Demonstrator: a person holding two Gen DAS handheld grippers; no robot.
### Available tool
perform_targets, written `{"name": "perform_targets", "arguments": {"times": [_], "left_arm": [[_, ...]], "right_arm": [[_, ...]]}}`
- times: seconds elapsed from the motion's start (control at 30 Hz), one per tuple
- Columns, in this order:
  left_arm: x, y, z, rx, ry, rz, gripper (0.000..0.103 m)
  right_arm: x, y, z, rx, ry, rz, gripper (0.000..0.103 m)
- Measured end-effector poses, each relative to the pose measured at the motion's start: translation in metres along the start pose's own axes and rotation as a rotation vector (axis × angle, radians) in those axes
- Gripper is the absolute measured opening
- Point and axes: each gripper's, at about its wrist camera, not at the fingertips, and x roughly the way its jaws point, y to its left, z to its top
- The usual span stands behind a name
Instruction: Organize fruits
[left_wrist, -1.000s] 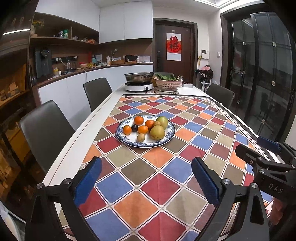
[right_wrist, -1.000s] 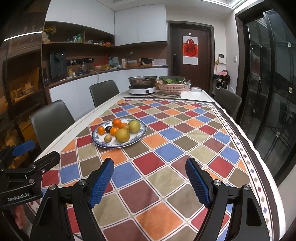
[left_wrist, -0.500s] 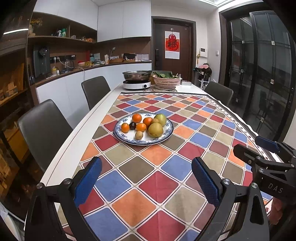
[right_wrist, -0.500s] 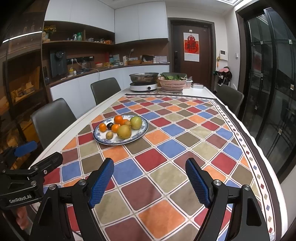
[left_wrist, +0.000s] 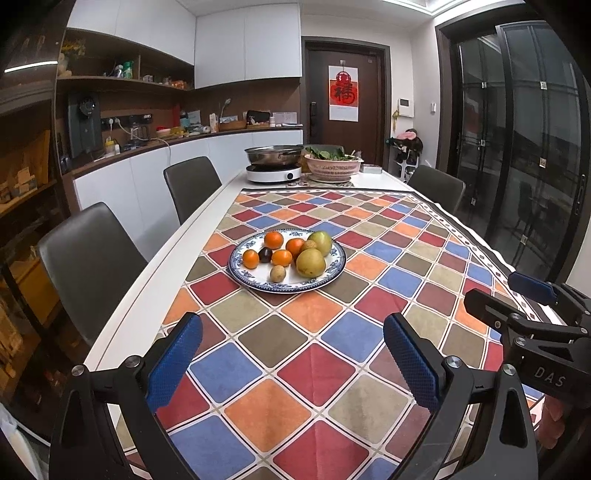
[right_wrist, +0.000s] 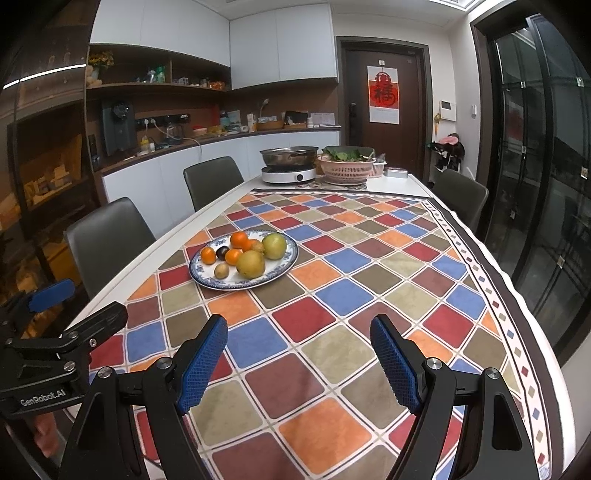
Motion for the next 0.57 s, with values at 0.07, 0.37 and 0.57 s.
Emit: {"name": "perform_targets", "arguments": {"times": [0.07, 0.37, 0.57], "left_arm": [[-0.0008, -0.0008, -0.0001, 0.004, -0.003, 0.002, 0.1], [-0.0038, -0.0021, -0.0001, 0.003, -0.013, 0.002, 0.1], [-0.0044, -0.0024, -0.0004, 0.003, -0.009, 0.001, 0.1]], "right_arm": [[-0.0007, 0.0008, -0.0002, 0.0, 0.0, 0.0, 0.08], [-0.0025, 0.0016, 0.0003, 0.002, -0.004, 0.001, 0.08], [-0.0024, 0.0014, 0.0, 0.003, -0.003, 0.001, 0.08]]}}
